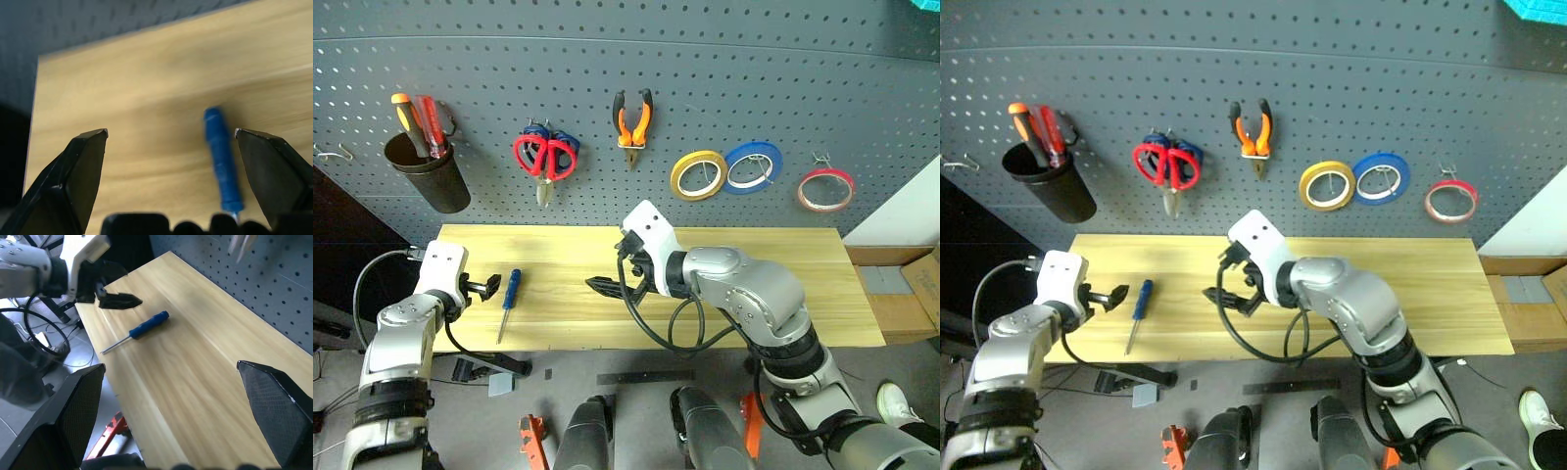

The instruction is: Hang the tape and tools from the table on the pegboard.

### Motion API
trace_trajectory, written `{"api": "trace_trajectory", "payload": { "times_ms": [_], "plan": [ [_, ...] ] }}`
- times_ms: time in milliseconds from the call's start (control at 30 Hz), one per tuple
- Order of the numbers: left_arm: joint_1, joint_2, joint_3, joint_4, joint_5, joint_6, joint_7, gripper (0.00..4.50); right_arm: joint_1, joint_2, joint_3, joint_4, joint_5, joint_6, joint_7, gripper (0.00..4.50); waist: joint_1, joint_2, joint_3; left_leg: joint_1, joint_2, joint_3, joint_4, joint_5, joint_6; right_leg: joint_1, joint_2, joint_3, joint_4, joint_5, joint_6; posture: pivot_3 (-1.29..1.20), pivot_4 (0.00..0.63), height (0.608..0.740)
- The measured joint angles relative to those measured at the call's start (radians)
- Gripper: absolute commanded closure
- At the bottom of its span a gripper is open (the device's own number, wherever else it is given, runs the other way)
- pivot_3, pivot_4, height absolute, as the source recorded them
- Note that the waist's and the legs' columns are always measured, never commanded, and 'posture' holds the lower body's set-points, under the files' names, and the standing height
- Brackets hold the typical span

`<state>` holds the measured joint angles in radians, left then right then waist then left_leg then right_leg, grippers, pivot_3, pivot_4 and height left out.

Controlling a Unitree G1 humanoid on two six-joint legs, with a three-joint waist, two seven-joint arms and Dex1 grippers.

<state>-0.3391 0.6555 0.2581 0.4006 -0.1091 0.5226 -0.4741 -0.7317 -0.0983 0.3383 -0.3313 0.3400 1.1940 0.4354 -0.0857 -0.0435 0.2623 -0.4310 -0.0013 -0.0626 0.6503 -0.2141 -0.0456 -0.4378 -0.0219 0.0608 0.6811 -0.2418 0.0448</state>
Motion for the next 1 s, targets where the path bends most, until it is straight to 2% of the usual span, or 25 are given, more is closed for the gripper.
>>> {"api": "trace_trajectory", "payload": {
  "times_ms": [167,333,467,733,767,933,1000],
  "plan": [
    [-0.103,-0.001,-0.099,0.140,0.003,0.081,-0.080,0.01,-0.035,0.010,0.011,0.016,-0.006,0.013,-0.022,0.00,-0.002,0.000,0.014,0.000,0.001,-0.001,0.000,0.000,0.000,0.000,0.000,-0.001,0.000,0.000,0.000,-0.11,0.345,0.740],
    [-0.199,-0.004,-0.144,0.268,0.027,0.082,-0.076,0.01,-0.059,0.031,0.017,0.042,-0.006,0.016,-0.027,0.00,-0.003,0.001,0.022,-0.001,0.001,-0.001,-0.002,0.000,0.000,-0.002,0.000,0.000,-0.001,0.000,0.000,-0.12,0.349,0.740],
    [-0.224,-0.006,-0.152,0.337,0.039,0.074,-0.030,0.91,-0.076,0.043,0.010,0.043,-0.005,0.017,-0.041,0.00,-0.007,0.001,0.022,-0.001,0.002,-0.002,-0.004,0.000,0.000,-0.003,0.000,0.001,-0.001,0.000,0.000,-0.12,0.348,0.740],
    [-0.223,-0.006,-0.118,0.360,0.013,0.088,-0.017,3.85,-0.123,0.019,-0.002,0.052,-0.007,0.010,-0.042,0.00,-0.007,0.001,0.025,0.000,0.002,-0.003,-0.004,0.000,0.000,-0.003,0.000,0.001,-0.001,0.000,0.000,-0.13,0.338,0.740],
    [-0.223,-0.006,-0.111,0.366,0.011,0.087,-0.017,3.98,-0.123,0.014,-0.001,0.052,-0.007,0.008,-0.042,0.00,-0.007,0.001,0.025,0.000,0.002,-0.003,-0.004,0.000,0.000,-0.003,0.000,0.001,-0.001,0.000,0.000,-0.13,0.336,0.740],
    [-0.214,-0.025,-0.070,0.372,-0.010,0.042,-0.003,3.97,-0.135,-0.020,0.008,0.052,-0.013,-0.013,-0.029,0.00,-0.009,0.001,0.025,0.000,0.001,-0.003,-0.004,0.000,0.000,-0.003,-0.001,0.001,-0.001,0.000,0.000,-0.13,0.326,0.740],
    [-0.184,-0.041,-0.055,0.319,-0.016,0.008,0.007,3.97,-0.140,-0.036,0.013,0.051,-0.013,-0.026,-0.017,0.00,-0.010,0.001,0.025,-0.001,0.002,-0.003,-0.004,0.000,0.000,-0.003,-0.003,0.001,-0.002,0.000,0.000,-0.13,0.316,0.740]
  ]
}}
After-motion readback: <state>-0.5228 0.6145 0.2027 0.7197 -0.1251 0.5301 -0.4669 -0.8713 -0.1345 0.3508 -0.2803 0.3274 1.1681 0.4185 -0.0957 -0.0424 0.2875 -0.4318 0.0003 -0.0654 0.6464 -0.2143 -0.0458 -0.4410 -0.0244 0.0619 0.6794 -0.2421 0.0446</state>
